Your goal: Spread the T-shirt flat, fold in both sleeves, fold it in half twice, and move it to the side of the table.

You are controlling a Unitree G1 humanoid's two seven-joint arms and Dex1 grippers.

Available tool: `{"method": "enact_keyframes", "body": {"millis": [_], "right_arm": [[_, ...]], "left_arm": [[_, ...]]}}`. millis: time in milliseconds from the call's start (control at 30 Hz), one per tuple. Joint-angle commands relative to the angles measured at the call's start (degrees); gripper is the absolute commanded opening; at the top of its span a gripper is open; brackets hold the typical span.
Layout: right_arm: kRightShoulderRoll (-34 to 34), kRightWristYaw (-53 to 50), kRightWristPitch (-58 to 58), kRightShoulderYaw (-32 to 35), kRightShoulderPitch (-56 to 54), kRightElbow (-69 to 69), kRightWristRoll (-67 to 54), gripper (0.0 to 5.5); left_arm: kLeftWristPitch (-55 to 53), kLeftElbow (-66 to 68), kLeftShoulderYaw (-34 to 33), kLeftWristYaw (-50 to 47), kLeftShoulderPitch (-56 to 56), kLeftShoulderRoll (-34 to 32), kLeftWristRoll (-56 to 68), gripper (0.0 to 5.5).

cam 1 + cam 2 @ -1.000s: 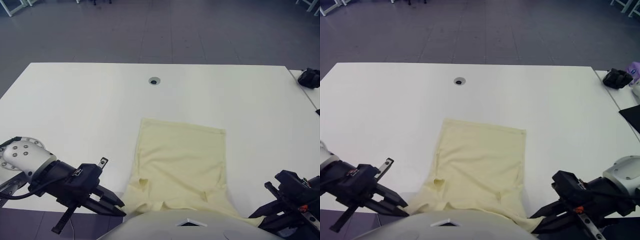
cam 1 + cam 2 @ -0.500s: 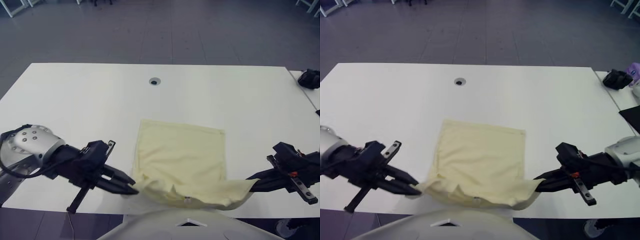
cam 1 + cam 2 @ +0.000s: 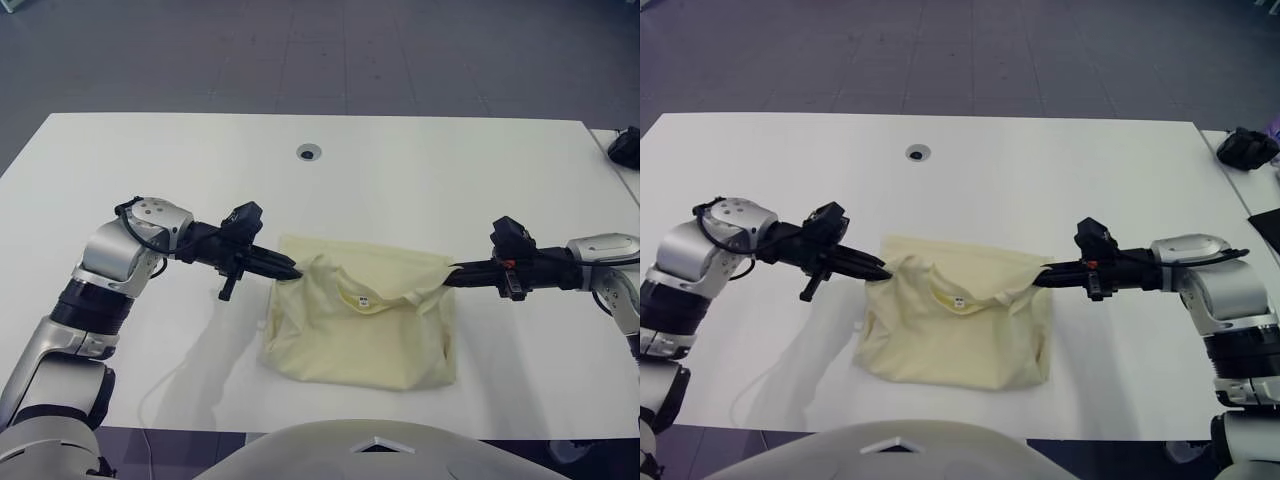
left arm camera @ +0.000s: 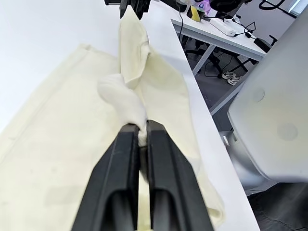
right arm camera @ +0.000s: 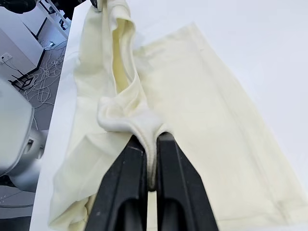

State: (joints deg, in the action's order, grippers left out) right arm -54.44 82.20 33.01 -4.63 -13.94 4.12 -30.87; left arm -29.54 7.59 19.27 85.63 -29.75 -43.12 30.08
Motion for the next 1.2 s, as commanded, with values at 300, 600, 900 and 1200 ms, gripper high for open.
{"method": "enact_keyframes", "body": {"millis": [300,600,900,1200], "right_arm": [[4.37,-3.03,-1.05,0.56,-2.47,10.55,4.05,0.01],[7.59,-5.59,0.14,1.06,-4.93,14.7,5.31,0.01],[11.25,-8.94,-4.32,1.07,-7.99,19.63,9.28,0.37],[12.96,-20.3,-7.19,6.46,-14.97,28.43,12.39,1.7]], "left_arm": [[12.64,24.02,0.81,-2.08,-6.16,11.47,-13.29,0.05],[18.83,32.18,-1.4,-1.4,-9.08,11.45,-18.07,0.05],[25.7,40.1,-3.43,-6.08,-10.43,15.13,-22.11,0.05],[34.61,45.65,-7.11,-15.87,-13.36,17.24,-25.38,1.21]]}}
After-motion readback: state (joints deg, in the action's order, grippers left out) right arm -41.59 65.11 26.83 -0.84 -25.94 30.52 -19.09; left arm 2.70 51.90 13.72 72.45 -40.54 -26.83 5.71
